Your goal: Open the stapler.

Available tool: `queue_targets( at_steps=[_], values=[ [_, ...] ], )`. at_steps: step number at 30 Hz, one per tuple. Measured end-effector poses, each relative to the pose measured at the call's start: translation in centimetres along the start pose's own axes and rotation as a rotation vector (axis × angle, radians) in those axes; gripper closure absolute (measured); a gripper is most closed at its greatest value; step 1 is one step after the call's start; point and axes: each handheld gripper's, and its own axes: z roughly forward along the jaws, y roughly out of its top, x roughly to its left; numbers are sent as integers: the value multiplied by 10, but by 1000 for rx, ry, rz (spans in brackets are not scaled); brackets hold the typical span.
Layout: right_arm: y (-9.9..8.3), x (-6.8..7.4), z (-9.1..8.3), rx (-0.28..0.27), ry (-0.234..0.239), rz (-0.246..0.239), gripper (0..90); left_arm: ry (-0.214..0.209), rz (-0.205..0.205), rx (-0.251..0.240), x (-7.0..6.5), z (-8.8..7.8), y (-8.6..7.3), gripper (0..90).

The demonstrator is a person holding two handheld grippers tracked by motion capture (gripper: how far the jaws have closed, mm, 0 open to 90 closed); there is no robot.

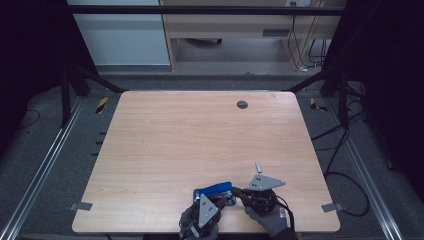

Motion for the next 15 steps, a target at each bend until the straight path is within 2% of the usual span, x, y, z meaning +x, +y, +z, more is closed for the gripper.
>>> queue_targets(
  at_steps=[7,13,15],
  values=[
    [0,0,0,-3,1,-1,900,9,-15,-4,0,5,-2,900],
    [0,0,0,-9,10,-1,900,19,-12,-16,1,6,-4,900],
    [1,0,0,-15,14,-3,900,23,2,-21,0,6,-5,900]
  ],
)
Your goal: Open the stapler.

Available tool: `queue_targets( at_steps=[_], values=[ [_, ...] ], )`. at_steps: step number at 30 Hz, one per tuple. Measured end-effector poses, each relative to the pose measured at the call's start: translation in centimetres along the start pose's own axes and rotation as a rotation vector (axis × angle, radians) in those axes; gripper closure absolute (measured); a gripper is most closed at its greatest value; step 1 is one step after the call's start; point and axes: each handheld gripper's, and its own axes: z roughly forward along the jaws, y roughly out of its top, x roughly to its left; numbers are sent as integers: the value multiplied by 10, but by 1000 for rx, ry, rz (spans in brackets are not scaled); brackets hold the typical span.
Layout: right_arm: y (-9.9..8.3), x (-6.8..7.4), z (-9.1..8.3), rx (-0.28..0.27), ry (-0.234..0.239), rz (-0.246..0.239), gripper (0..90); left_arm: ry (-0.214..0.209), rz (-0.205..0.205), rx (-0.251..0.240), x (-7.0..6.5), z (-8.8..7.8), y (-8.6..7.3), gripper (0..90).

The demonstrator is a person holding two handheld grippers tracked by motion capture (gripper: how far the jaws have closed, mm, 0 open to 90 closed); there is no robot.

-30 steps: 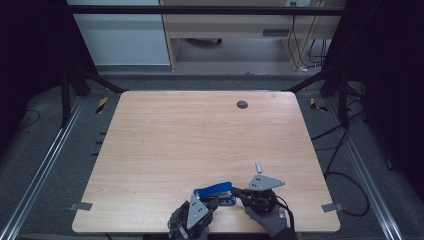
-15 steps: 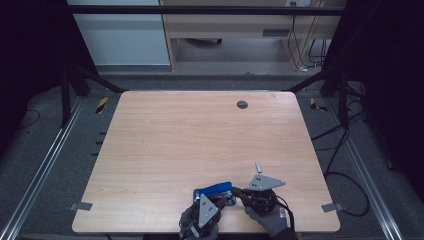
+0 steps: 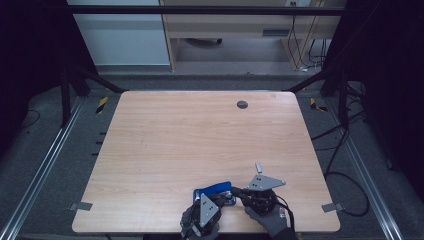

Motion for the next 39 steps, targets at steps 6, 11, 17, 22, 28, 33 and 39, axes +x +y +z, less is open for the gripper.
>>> queue_targets(
  at_steps=[6,11,17,22,28,33,39],
  values=[
    [1,1,1,-9,8,-2,900,-20,0,-10,-1,0,-2,900],
    [4,2,0,-35,15,2,900,-6,8,-20,-4,0,-3,900],
    [5,2,0,-37,17,-2,900,-3,15,-25,-4,1,-3,900],
    [6,2,0,-42,20,-4,900,-7,-1,-27,-3,1,-3,900],
    [8,2,0,-42,21,-7,900,-3,-11,-29,-3,3,-3,900],
    [9,3,2,-47,24,-8,900,-5,-11,-28,-2,3,-3,900],
    [12,4,3,-52,30,-11,900,-7,-10,-26,-2,3,-3,900]
  ],
)
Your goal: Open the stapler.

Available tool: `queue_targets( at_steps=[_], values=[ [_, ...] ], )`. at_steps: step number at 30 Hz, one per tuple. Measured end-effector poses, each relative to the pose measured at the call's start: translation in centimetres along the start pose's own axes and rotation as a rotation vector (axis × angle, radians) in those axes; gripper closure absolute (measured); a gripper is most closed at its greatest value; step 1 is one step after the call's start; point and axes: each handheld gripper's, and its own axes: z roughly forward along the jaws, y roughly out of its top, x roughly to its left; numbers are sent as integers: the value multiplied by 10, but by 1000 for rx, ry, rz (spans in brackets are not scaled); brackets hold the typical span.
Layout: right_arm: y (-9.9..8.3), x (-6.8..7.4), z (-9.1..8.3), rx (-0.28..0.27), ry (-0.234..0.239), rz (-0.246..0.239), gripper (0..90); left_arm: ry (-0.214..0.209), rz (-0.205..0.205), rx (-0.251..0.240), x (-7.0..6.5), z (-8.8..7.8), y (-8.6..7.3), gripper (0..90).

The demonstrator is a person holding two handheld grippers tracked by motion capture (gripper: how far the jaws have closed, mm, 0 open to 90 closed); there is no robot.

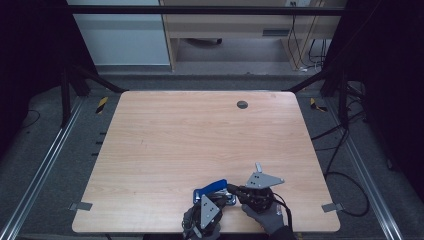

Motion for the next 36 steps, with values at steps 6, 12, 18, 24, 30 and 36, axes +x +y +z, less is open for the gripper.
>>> queue_targets(
  at_steps=[6,12,18,24,30,36],
  values=[
    [2,0,3,-3,5,1,900,-1,0,0,0,0,0,900],
    [5,1,4,-14,10,6,900,-1,1,0,0,0,0,900],
    [8,2,5,-19,16,5,900,1,3,-3,-1,0,0,900],
    [11,3,7,-30,27,6,900,2,7,-2,-1,0,0,900],
    [14,4,8,-35,34,7,900,2,3,-3,-1,0,0,900],
    [18,6,11,-43,44,4,900,0,0,-4,-1,0,0,900]
  ],
)
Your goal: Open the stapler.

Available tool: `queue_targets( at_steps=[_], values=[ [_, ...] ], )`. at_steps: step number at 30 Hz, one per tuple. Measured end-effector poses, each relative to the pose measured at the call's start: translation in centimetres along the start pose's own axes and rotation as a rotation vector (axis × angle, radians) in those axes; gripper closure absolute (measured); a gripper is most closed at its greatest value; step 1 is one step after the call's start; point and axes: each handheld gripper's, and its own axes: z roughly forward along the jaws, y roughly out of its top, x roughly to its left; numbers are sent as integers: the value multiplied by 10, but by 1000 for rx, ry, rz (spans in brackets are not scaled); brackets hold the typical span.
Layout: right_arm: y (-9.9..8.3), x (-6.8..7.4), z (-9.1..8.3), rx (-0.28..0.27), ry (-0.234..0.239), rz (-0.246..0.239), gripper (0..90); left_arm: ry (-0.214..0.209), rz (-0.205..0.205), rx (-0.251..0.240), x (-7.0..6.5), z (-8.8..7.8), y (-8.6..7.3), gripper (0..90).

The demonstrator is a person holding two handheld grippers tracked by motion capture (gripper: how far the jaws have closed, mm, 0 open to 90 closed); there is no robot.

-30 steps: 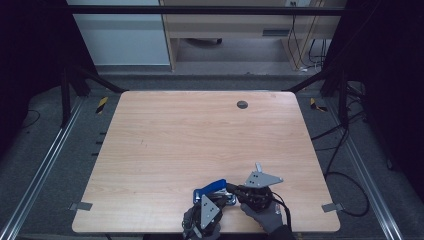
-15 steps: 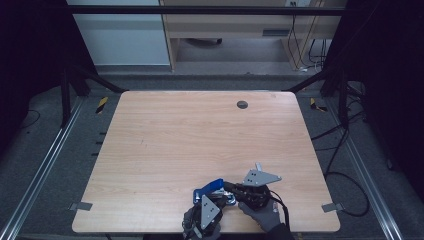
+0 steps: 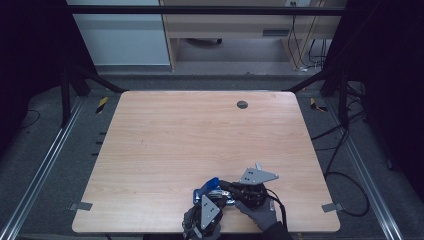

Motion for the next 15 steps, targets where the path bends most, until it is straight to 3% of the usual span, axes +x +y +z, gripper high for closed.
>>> queue_targets(
  at_steps=[15],
  values=[
    [8,4,8,-3,22,-6,900,4,1,-3,-1,0,0,900]
  ],
)
